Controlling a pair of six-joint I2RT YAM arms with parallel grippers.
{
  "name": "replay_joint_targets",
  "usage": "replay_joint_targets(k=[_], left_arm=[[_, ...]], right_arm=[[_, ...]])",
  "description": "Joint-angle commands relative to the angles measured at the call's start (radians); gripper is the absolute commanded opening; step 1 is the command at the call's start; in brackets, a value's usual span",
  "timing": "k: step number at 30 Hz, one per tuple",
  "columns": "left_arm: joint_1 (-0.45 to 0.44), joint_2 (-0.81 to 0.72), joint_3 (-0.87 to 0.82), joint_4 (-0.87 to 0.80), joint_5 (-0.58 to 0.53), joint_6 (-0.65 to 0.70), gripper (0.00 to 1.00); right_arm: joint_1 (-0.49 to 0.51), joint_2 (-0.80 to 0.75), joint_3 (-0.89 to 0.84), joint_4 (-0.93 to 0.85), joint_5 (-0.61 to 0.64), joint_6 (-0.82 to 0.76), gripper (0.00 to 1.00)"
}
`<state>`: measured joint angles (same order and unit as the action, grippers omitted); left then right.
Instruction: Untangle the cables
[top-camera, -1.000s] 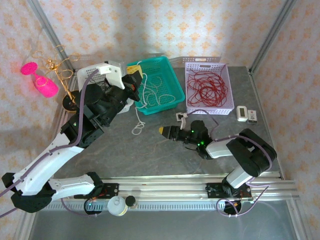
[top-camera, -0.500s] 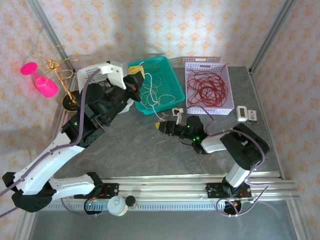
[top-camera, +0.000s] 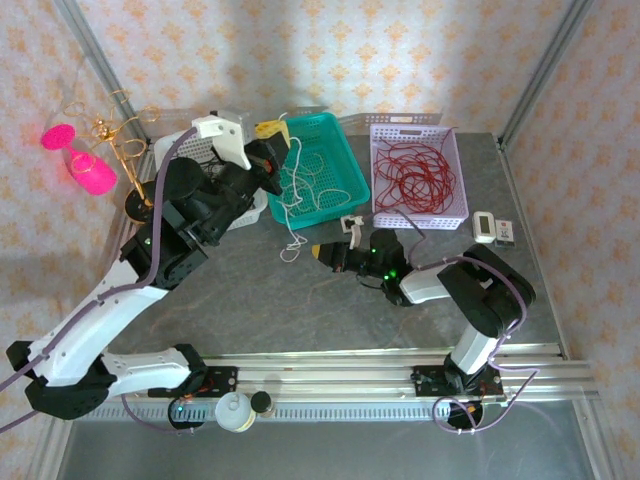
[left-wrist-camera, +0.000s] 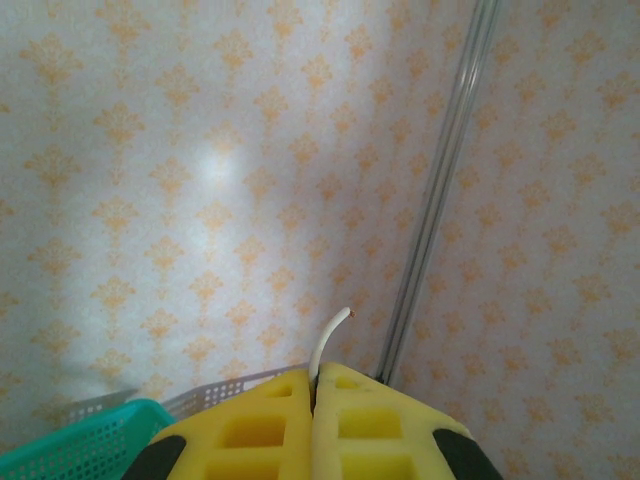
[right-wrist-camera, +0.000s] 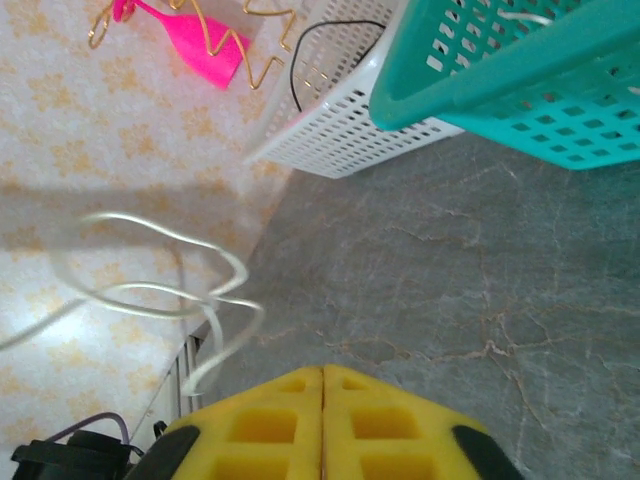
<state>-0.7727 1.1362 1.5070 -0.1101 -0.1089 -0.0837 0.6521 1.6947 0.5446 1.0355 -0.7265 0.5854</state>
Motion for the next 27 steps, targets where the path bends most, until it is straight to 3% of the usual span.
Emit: replay_joint_targets(k=[1, 3, 6, 20, 27], left_arm=[[-0.006, 0.018, 0.059, -0.013, 0.008, 0.022, 0.0], [-0.007, 0.023, 0.06, -0.011, 0.01, 0.022, 0.0], [-0.006, 0.022, 0.045, 0.001, 0.012, 0.018, 0.0], [-0.006, 0.034, 0.049, 0.032, 0.017, 0.022, 0.0], [-0.007, 0.046, 0.058, 0.029, 0.017, 0.029, 0.0]], right_arm=[[0.007, -0.013, 0.005, -0.015, -0.013, -0.042, 0.2], [0.007, -0.027, -0.001, -0.014, -0.006, -0.02, 0.28], [0.0, -0.069, -0.024, 0.02, 0.002, 0.017, 0.31], [-0.021, -0.23, -0.116, 0.021, 0.033, 0.063, 0.33], [0.001, -0.194, -0.138, 0.132, 0.042, 0.137, 0.52]])
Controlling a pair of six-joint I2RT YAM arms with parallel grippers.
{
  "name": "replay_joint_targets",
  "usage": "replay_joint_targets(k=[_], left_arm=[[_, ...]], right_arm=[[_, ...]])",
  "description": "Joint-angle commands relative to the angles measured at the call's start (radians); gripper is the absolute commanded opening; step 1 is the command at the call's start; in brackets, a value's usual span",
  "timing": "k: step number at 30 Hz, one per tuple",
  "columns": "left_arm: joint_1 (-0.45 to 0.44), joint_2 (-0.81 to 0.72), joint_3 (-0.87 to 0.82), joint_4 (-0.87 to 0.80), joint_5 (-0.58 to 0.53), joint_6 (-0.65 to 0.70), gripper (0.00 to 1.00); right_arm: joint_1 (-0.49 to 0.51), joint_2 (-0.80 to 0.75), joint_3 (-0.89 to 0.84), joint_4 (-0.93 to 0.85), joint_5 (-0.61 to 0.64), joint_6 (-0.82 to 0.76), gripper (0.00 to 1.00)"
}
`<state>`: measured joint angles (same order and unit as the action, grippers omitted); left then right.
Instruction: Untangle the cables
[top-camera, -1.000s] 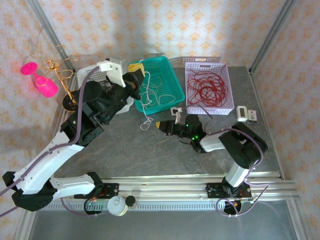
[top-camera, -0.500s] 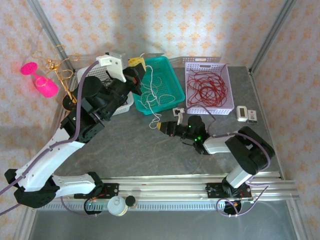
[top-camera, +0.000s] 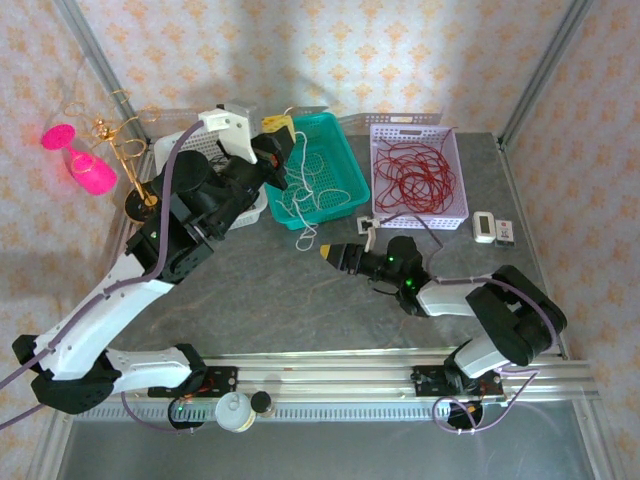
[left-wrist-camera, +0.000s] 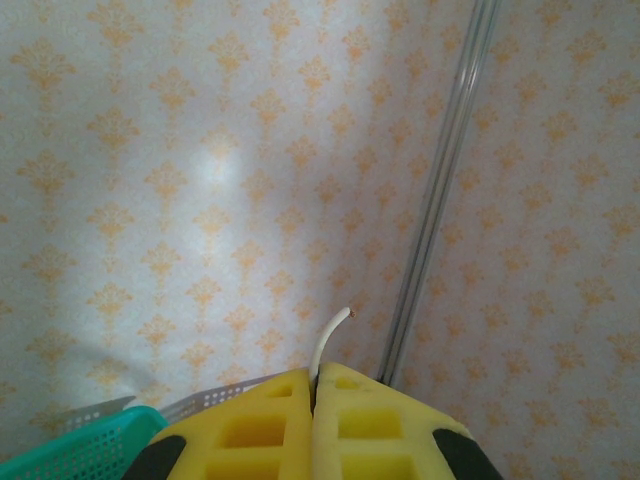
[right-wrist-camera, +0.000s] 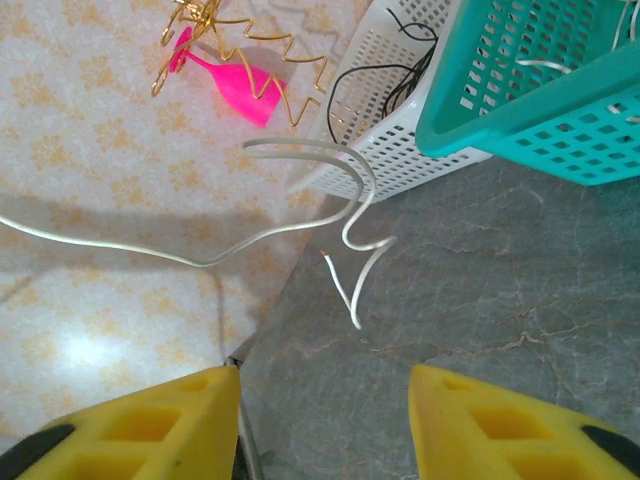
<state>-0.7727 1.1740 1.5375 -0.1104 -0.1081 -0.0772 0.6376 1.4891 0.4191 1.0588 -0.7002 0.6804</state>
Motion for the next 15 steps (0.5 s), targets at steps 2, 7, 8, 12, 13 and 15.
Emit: replay_joint_targets(k=[2, 7, 8, 12, 13, 15], left_arm=[[-0.006, 0.011, 0.029, 0.032, 0.02, 0.021, 0.0], [-0.006, 0.018, 0.033, 0.033, 0.022, 0.021, 0.0], [-0.006, 0.018, 0.036, 0.033, 0.024, 0.021, 0.0], [-0.007, 0.023, 0.045, 0.03, 0.03, 0.02, 0.0], [-0.005, 0.023, 0.048, 0.029, 0.03, 0.02, 0.0], [-0.007, 0.023, 0.049, 0.034, 0.035, 0.017, 0.0]], right_arm=[[0.03, 0.029, -0.004, 0.118, 0.032, 0.051, 0.54], [0.036, 0.09, 0.014, 0.16, 0.062, 0.065, 0.56], [0.036, 0.107, 0.021, 0.169, 0.057, 0.07, 0.56], [0.037, 0.171, 0.038, 0.224, 0.031, 0.097, 0.5], [0.037, 0.186, 0.042, 0.23, 0.026, 0.098, 0.48], [0.037, 0.219, 0.054, 0.25, 0.009, 0.099, 0.41]])
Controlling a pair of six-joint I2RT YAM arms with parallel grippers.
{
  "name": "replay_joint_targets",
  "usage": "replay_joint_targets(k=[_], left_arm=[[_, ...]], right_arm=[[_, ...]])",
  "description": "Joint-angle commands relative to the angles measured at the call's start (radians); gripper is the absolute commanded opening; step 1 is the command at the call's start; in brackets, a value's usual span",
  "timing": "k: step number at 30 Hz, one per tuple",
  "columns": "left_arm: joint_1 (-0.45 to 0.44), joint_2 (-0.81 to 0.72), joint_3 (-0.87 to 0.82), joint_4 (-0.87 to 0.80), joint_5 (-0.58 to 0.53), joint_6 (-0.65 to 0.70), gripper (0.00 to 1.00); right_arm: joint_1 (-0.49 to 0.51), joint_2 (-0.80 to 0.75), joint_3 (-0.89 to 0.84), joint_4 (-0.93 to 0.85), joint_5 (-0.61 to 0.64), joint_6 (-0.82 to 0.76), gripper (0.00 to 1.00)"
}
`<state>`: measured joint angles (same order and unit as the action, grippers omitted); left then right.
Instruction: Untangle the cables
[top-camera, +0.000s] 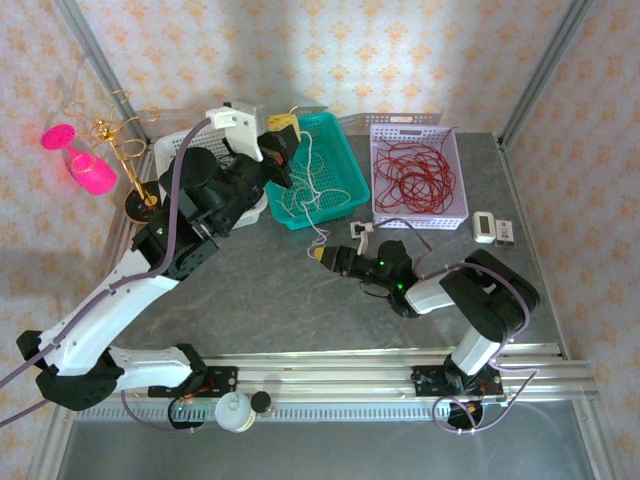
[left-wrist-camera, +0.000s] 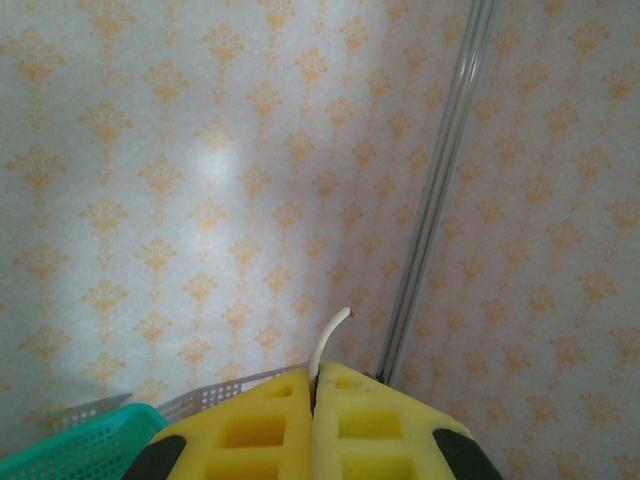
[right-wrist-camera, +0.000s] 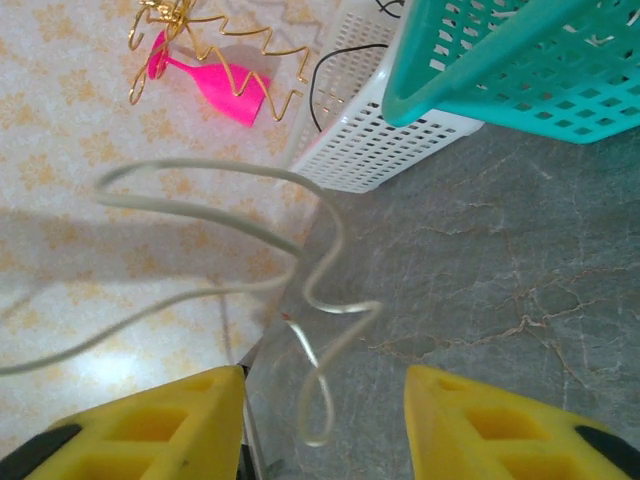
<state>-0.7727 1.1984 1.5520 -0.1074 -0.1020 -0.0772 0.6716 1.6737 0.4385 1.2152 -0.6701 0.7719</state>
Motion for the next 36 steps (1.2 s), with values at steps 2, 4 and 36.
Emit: replay_joint_targets(k=[2, 4, 36], left_arm=[[-0.006, -0.001, 0.034, 0.034, 0.031, 0.014, 0.0], [-0.005, -0.001, 0.035, 0.034, 0.035, 0.013, 0.0], [-0.006, 0.035, 0.092, 0.03, 0.042, 0.016, 0.0]], right_arm=[[0.003, 0.067, 0.044, 0.114, -0.03, 0.012, 0.32], [0.003, 0.095, 0.056, 0.131, -0.034, 0.015, 0.24], [0.003, 0.031, -0.05, 0.331, -0.039, -0.121, 0.48]])
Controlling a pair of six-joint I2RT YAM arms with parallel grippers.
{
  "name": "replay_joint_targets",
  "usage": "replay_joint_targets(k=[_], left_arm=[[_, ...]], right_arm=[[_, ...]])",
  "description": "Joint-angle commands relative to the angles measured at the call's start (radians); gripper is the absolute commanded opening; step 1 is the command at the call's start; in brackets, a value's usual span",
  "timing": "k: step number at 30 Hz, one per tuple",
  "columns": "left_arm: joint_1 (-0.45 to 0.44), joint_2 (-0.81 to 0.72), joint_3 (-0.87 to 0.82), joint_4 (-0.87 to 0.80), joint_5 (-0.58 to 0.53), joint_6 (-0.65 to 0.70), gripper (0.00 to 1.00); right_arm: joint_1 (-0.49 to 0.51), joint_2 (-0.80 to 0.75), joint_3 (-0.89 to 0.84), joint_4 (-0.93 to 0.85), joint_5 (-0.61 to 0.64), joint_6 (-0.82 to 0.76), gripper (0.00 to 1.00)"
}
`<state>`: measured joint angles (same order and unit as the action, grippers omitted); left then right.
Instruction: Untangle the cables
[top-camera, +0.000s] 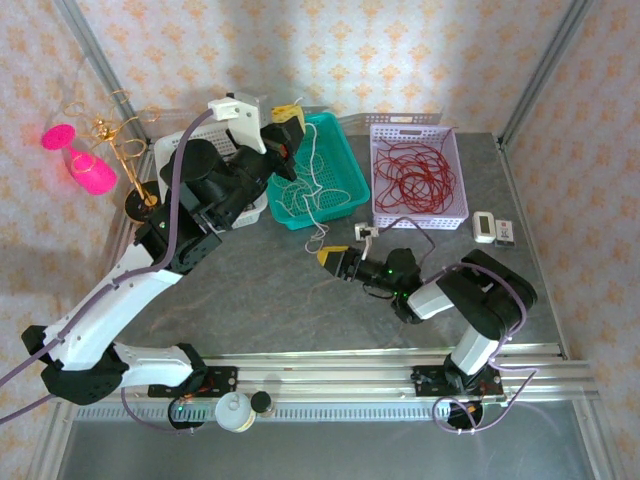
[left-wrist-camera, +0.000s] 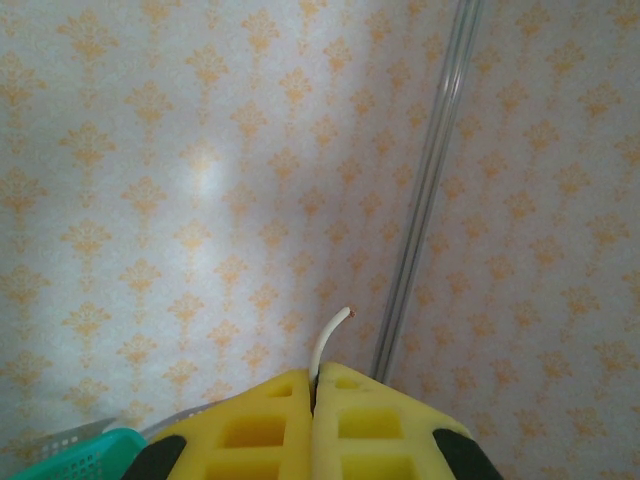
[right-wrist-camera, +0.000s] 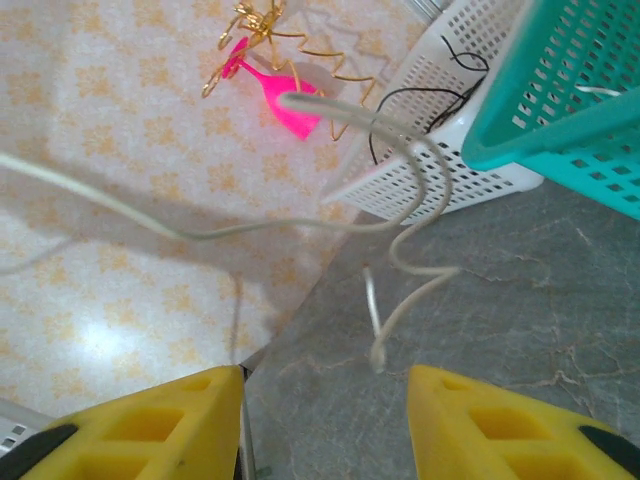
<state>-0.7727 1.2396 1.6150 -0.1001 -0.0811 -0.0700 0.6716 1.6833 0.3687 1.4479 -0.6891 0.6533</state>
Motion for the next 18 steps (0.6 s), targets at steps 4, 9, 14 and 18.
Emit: replay_joint_targets(k=[4, 9, 14, 18], left_arm=[[-0.006, -0.005, 0.032, 0.02, 0.023, 0.009, 0.0], [-0.007, -0.007, 0.035, 0.016, 0.022, 0.009, 0.0], [-0.005, -0.005, 0.034, 0.014, 0.021, 0.009, 0.0], [-0.005, -0.006, 0.033, 0.015, 0.027, 0.005, 0.0]], right_arm=[[0.004, 0.06, 0.047, 0.097, -0.017, 0.014, 0.47], [0.003, 0.081, 0.07, 0.1, -0.011, 0.019, 0.48], [0.004, 0.089, 0.094, 0.098, -0.001, 0.021, 0.5], [0.005, 0.107, 0.108, 0.096, 0.013, 0.03, 0.44]])
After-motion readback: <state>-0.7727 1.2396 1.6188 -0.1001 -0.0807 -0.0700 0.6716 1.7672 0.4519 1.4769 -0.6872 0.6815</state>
